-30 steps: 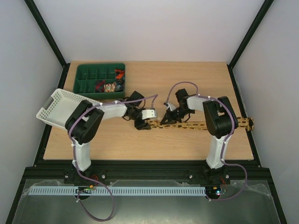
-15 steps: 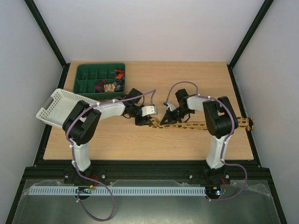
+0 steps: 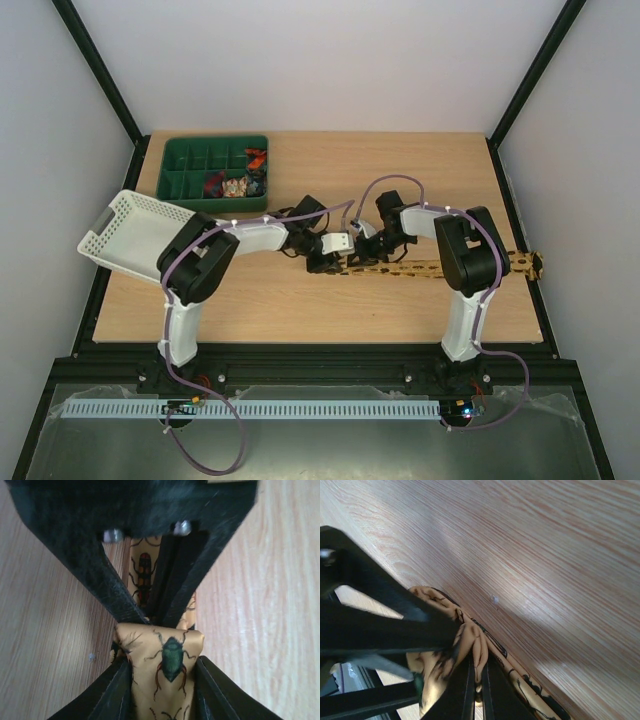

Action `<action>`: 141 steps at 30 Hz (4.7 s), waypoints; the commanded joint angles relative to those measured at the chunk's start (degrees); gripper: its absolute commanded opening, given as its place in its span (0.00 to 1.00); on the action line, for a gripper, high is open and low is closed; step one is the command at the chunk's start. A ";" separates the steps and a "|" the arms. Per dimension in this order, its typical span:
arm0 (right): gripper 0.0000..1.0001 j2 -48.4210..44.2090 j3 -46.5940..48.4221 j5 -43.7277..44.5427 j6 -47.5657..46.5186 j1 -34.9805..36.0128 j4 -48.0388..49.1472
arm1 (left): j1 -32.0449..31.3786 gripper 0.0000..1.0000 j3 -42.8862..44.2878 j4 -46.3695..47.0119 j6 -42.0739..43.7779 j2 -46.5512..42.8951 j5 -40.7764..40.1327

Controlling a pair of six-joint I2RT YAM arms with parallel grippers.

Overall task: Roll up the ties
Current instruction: Roll the tie at the center of the board.

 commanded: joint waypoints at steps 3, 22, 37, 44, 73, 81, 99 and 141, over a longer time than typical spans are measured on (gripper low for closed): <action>0.01 0.75 -2.50 2.06 -0.14 0.52 -2.36 | -0.62 0.34 1.27 1.45 -1.98 3.46 -4.94; 0.36 -5.64 -2.77 -15.57 18.15 -3.07 -0.32 | -0.97 0.30 -4.26 0.45 1.01 0.00 -11.10; 0.36 1.96 -0.18 -12.90 22.38 -1.98 2.47 | -1.93 0.30 -5.28 1.85 -0.08 -0.91 -11.47; 0.11 3.59 0.90 -11.69 21.39 -2.02 1.44 | -2.09 0.30 -5.49 1.83 0.10 -1.21 -11.16; 0.04 -1.76 -4.21 -14.22 18.98 -2.06 2.70 | -1.76 0.36 -2.24 0.93 1.87 1.62 -8.32; 0.30 -1.91 -2.44 -14.23 19.89 -2.53 2.56 | -2.19 0.30 -4.59 2.49 3.07 0.32 -9.26; 0.01 -1.82 -2.88 -8.76 14.04 -4.99 -2.00 | -0.92 0.31 -5.76 0.08 4.14 0.03 -9.56; 0.01 -0.25 -7.50 3.28 5.17 -4.39 -1.41 | 0.80 0.60 -19.71 39.83 -7.34 0.75 8.89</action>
